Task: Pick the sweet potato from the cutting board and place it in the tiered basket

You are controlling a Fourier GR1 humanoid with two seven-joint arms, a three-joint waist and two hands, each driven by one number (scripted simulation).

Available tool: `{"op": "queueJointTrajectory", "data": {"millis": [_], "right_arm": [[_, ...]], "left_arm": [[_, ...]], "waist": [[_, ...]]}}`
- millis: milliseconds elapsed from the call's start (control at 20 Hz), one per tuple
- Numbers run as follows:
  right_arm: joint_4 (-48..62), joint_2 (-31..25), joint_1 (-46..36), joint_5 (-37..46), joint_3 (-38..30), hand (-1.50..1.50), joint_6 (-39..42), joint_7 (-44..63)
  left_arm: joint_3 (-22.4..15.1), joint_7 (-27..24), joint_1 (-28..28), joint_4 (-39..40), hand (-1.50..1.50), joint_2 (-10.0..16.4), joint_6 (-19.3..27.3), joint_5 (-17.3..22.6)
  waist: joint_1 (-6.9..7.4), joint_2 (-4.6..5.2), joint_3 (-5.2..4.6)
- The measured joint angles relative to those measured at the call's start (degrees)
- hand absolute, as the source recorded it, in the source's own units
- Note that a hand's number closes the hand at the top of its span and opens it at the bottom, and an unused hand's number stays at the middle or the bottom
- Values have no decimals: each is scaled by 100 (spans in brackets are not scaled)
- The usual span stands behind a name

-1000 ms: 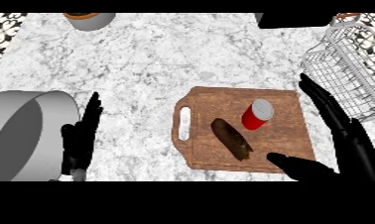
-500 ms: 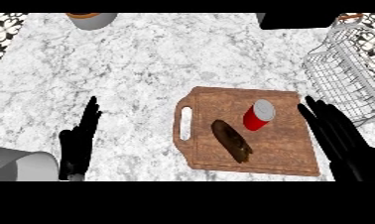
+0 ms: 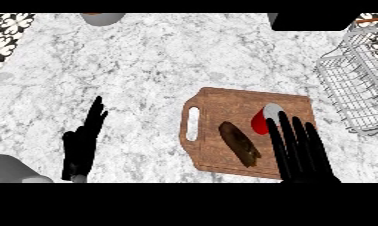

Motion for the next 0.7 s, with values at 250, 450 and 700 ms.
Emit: {"op": "queueJointTrajectory", "data": {"millis": [250,450,700], "right_arm": [[716,1007,-273,901,536,-150,805,319],[1262,1618,-281,1266,557,-150,1157,342],[1789,2318,-309,1470,385,-150,1478,205]], "left_arm": [[-51,25,-1,-17,0,-116,107,-115],[-12,36,24,-40,0,-88,58,-132],[88,-20,48,-22,0,-63,-107,-95]], "waist": [[23,15,12],[24,27,18],[25,32,26]]}}
